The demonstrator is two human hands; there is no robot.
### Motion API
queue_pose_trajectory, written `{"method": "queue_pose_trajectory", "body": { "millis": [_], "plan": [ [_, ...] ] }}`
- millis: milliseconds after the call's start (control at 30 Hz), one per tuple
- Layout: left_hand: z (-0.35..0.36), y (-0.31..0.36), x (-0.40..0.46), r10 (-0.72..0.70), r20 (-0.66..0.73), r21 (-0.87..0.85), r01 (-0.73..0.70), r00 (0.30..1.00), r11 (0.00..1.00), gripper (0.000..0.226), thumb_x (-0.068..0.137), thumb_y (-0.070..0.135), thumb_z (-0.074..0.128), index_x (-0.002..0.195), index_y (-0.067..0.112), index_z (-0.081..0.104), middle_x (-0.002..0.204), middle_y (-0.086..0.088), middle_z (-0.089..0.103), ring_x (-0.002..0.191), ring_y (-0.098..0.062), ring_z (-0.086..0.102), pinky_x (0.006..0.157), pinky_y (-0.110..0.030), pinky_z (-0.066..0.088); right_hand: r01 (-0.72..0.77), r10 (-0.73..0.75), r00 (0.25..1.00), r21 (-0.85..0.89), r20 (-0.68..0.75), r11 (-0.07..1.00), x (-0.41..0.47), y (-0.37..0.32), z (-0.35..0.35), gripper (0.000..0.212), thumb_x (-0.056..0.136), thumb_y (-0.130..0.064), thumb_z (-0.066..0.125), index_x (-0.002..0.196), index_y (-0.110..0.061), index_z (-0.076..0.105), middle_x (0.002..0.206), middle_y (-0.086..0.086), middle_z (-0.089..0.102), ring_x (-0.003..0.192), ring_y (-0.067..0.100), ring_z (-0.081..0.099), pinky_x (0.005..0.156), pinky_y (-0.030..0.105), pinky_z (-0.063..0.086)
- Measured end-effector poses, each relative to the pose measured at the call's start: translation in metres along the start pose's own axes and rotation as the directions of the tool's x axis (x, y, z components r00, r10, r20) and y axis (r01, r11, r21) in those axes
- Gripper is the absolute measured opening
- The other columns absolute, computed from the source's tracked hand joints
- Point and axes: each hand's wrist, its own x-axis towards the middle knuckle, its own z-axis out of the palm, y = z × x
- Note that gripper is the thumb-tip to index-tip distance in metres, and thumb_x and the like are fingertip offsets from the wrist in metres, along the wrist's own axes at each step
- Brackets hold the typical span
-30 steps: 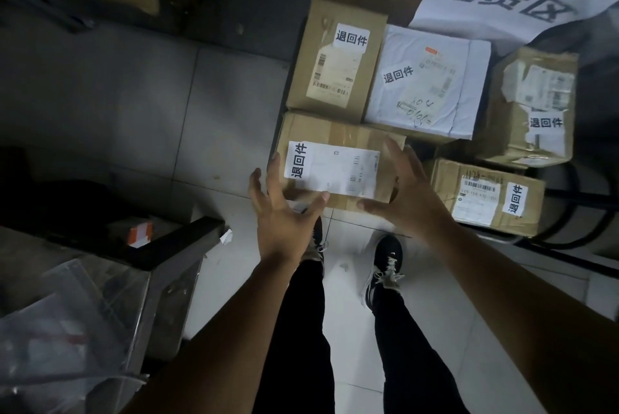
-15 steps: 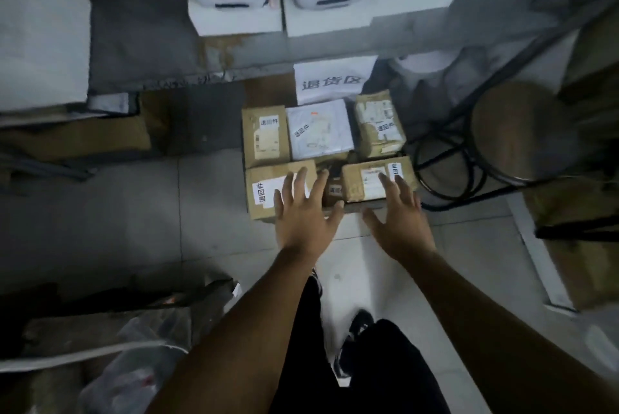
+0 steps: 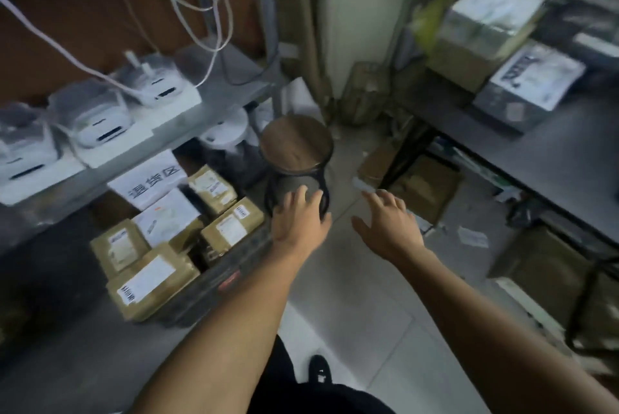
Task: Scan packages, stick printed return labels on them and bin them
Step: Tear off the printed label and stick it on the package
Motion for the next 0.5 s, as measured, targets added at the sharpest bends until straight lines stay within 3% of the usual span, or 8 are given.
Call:
{"method": "queue_pose_trajectory", "body": {
  "millis": [300, 500],
  "plan": [
    [-0.018, 0.164, 0.061, 0.301, 0.045, 0.004, -0.302, 0.953, 0.953, 0.048, 0.099, 0.044, 0.048, 0.143, 0.026, 0.043, 0.147, -0.003, 0.040, 0.134, -0.027, 0.038, 0.100, -0.042, 0.040, -0.249, 0.273, 0.947, 0.148, -0.173, 0.957, -0.011, 0.125, -0.082, 0.058, 0.092, -0.052, 0.051, 0.144, -0.029, 0.037, 0.146, 0.006, 0.041, 0.130, 0.032, 0.041, 0.100, 0.047, 0.040],
    [-0.031, 0.217, 0.131, 0.356, 0.033, -0.045, -0.354, 0.934, 0.934, 0.050, 0.099, 0.044, 0.049, 0.145, 0.025, 0.042, 0.148, -0.004, 0.039, 0.135, -0.027, 0.037, 0.103, -0.044, 0.041, -0.301, 0.352, 0.911, 0.237, -0.216, 0.924, 0.040, 0.162, -0.124, 0.061, 0.092, -0.049, 0.054, 0.145, -0.026, 0.035, 0.146, 0.008, 0.042, 0.131, 0.032, 0.042, 0.102, 0.049, 0.043]
  ]
}}
